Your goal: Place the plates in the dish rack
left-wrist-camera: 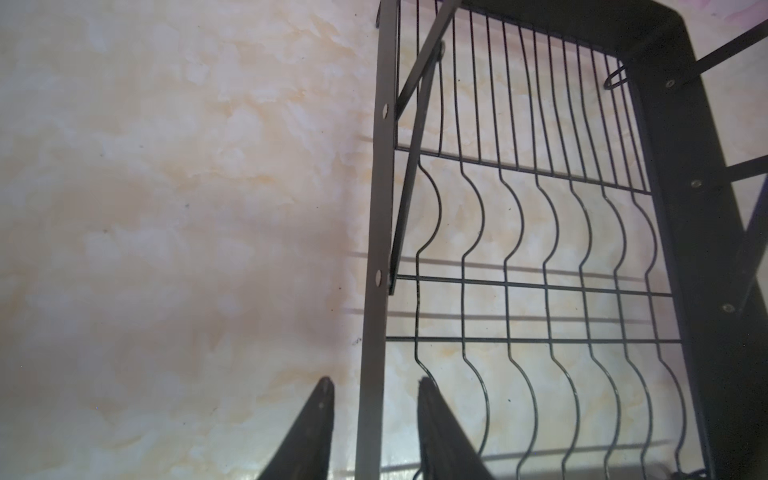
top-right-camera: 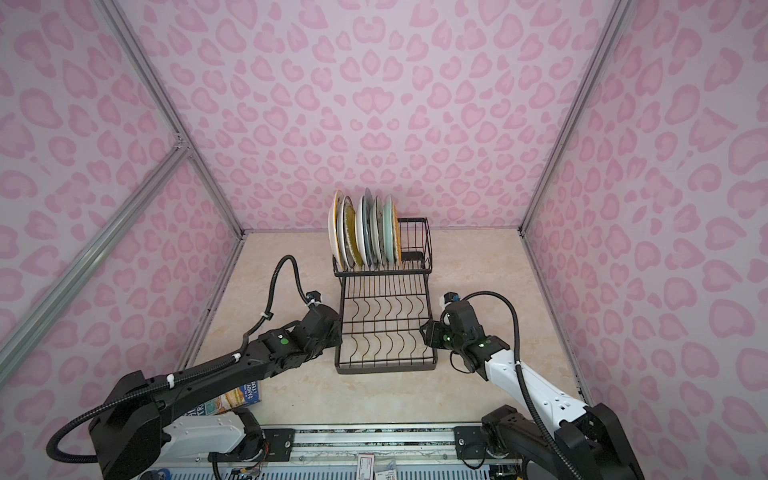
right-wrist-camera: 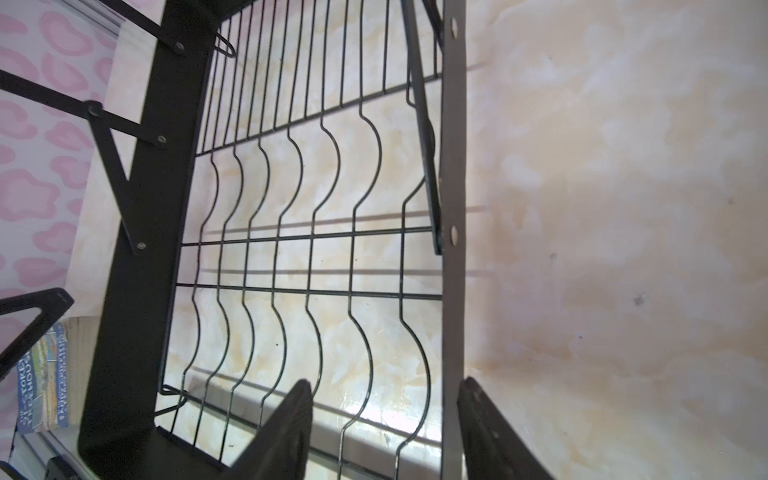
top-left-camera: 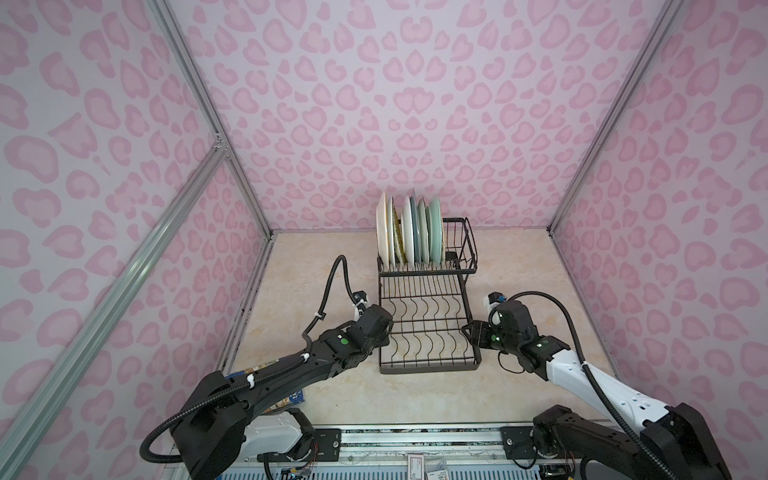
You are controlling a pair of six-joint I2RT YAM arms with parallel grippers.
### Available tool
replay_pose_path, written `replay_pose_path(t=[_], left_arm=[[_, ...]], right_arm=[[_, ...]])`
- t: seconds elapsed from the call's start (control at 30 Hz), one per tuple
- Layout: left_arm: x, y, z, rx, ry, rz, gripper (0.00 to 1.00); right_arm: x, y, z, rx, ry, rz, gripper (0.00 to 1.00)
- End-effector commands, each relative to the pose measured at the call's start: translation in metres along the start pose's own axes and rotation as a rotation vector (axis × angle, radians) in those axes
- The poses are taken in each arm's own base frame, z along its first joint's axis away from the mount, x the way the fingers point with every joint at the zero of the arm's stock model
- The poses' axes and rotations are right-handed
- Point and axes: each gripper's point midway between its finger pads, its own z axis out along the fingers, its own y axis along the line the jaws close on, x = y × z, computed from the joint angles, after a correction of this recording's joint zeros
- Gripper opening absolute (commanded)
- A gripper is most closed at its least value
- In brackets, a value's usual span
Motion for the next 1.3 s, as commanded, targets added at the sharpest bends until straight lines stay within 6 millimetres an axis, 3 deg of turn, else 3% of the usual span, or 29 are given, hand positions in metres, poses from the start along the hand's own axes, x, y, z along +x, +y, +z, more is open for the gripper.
replay_pose_path(t=[0.0,0.07,0.1,0.13,0.27,0.37,0.53,0.63,0.83,0.97,1.13,1.27], left_arm=[[-0.016,0.001,-0.021,0.014,-0.047,0.027,0.43],[-0.027,0.001,-0.037,0.037,-0.086,0.025,0.47],[-0.032,0.003,-0.044,0.047,-0.105,0.025,0.51],[-0.038,0.005,-0.053,0.053,-0.134,0.020,0.57],[-0.061,0.028,-0.085,0.016,-0.263,-0.012,0.99],[-0.076,0.060,-0.101,-0.091,-0.383,-0.050,0.97],[-0.092,0.110,-0.119,-0.274,-0.543,-0.120,0.97],[-0.097,0.134,-0.118,-0.384,-0.621,-0.140,0.98],[-0.097,0.166,-0.086,-0.504,-0.623,-0.097,0.98],[-0.099,0.199,-0.077,-0.579,-0.645,-0.193,0.97],[-0.109,0.208,-0.061,-0.577,-0.693,-0.141,0.97],[-0.119,0.211,-0.045,-0.575,-0.690,-0.059,0.97]], right_arm=[[-0.009,0.002,-0.014,0.013,-0.036,-0.007,0.69],[-0.020,0.006,-0.026,0.011,-0.091,-0.018,0.75],[-0.025,0.007,-0.033,0.012,-0.122,-0.019,0.83],[-0.031,0.008,-0.041,0.016,-0.154,-0.022,0.97],[-0.052,0.006,-0.070,0.047,-0.250,-0.032,0.97],[-0.064,-0.005,-0.083,0.102,-0.306,-0.019,0.97],[-0.078,-0.029,-0.089,0.193,-0.346,0.015,0.97],[-0.085,-0.045,-0.089,0.254,-0.368,0.018,0.97],[-0.102,-0.073,-0.091,0.340,-0.477,-0.017,0.97],[-0.107,-0.098,-0.088,0.388,-0.596,-0.011,0.98],[-0.114,-0.131,-0.103,0.492,-0.742,0.005,0.98],[-0.112,-0.152,-0.103,0.547,-0.791,0.004,0.97]])
